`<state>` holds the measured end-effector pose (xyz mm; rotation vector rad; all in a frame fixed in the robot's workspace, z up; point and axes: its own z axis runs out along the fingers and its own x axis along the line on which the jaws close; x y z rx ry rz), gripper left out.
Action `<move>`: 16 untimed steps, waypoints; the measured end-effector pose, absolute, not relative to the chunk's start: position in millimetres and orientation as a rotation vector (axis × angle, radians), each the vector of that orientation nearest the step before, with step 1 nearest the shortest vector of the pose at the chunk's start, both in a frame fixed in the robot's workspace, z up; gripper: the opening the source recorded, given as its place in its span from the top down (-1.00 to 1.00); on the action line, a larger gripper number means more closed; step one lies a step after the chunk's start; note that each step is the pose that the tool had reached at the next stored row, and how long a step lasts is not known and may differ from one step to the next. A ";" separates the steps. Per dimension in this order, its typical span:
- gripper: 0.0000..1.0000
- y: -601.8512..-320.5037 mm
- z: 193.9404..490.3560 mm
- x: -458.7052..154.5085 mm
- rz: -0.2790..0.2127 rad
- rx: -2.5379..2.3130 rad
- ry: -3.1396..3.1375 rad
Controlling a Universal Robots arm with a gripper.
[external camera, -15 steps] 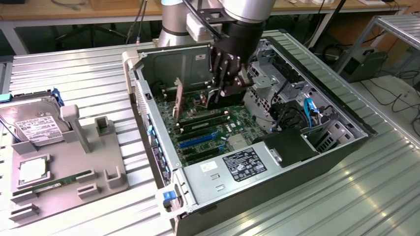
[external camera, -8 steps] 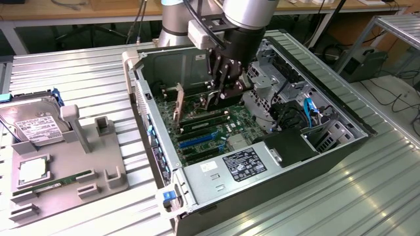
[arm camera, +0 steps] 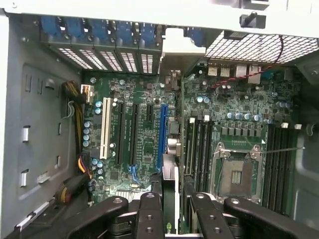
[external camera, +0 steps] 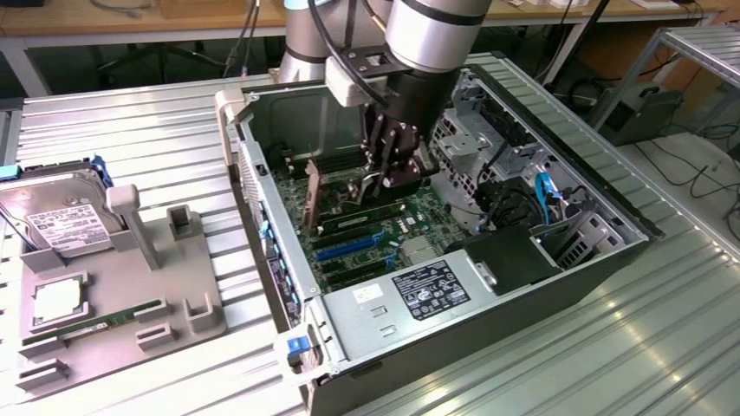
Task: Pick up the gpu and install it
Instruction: 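Insert the gpu into the slot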
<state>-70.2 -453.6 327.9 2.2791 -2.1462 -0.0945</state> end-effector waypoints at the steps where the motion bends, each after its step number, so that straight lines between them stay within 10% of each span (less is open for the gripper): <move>1: 0.47 -453.6 325.9 -70.8 -0.094 2.275 -2.151; 16: 0.47 -459.0 306.8 -89.5 -0.076 2.273 -2.170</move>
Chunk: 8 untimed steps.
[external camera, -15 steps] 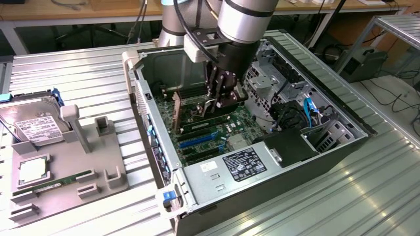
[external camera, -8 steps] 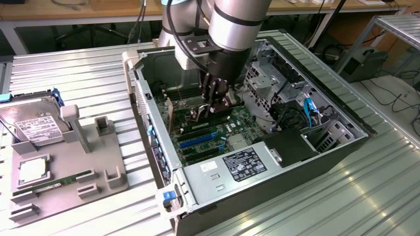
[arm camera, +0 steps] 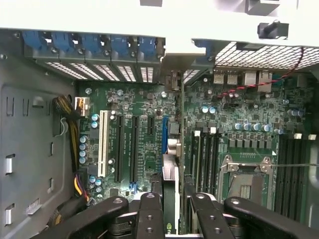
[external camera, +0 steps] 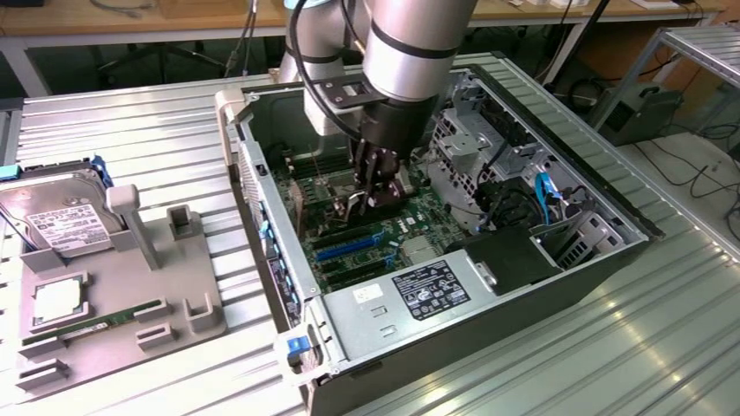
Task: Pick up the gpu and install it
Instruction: 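Insert the gpu into the slot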
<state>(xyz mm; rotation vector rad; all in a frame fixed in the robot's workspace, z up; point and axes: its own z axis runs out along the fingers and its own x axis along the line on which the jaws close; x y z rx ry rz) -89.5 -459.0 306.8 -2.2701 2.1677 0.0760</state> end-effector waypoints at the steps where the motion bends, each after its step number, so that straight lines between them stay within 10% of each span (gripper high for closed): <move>1: 0.47 -459.7 305.7 -89.7 0.074 -2.269 2.168; 8: 0.47 -460.2 294.7 -93.6 0.068 -2.251 2.181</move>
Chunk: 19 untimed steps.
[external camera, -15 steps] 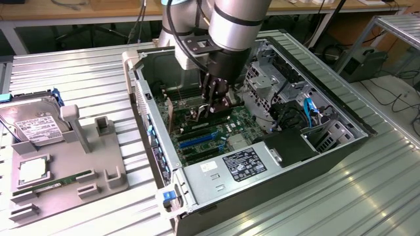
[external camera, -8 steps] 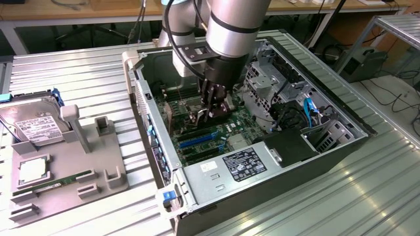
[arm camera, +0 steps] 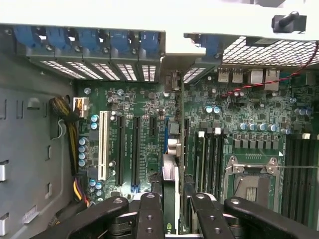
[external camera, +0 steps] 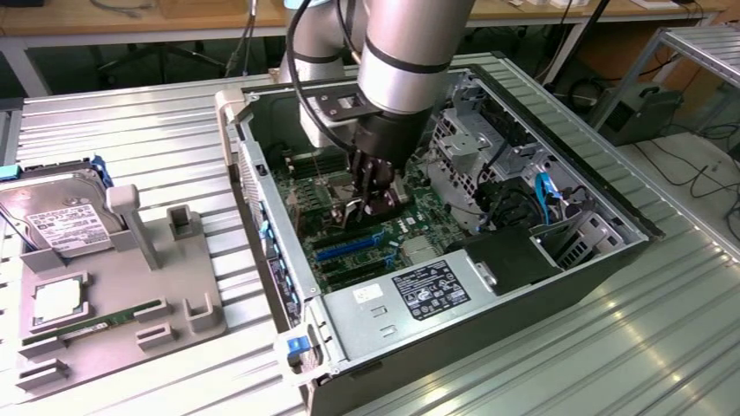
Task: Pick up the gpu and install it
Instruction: 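Insert the gpu into the slot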
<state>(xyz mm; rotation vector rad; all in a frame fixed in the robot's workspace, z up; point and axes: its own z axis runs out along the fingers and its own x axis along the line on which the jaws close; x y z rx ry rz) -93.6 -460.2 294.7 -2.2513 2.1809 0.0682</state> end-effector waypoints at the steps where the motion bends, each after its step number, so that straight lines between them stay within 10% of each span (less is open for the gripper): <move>1: 0.47 -460.2 293.1 -94.3 0.068 -2.248 2.185; 19: 0.47 -460.2 268.6 -96.7 0.061 -2.246 2.193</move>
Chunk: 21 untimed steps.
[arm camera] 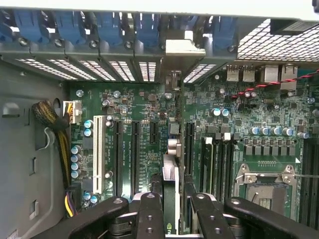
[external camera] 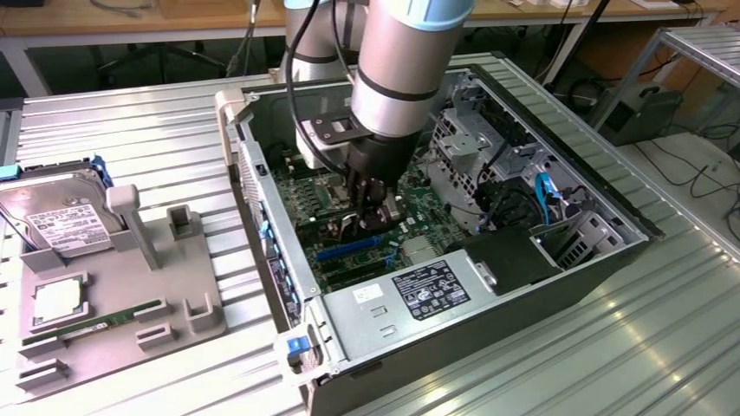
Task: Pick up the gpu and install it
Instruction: 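Insert the gpu into the slot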
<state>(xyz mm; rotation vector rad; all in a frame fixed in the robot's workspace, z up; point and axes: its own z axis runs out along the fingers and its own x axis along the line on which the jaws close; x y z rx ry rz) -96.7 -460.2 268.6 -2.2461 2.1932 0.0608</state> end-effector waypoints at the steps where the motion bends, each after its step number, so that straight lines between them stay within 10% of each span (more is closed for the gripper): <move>1: 0.47 -460.2 267.7 -97.1 0.061 -2.246 2.193; 21: 0.47 -460.2 254.5 -98.3 0.049 -2.239 2.213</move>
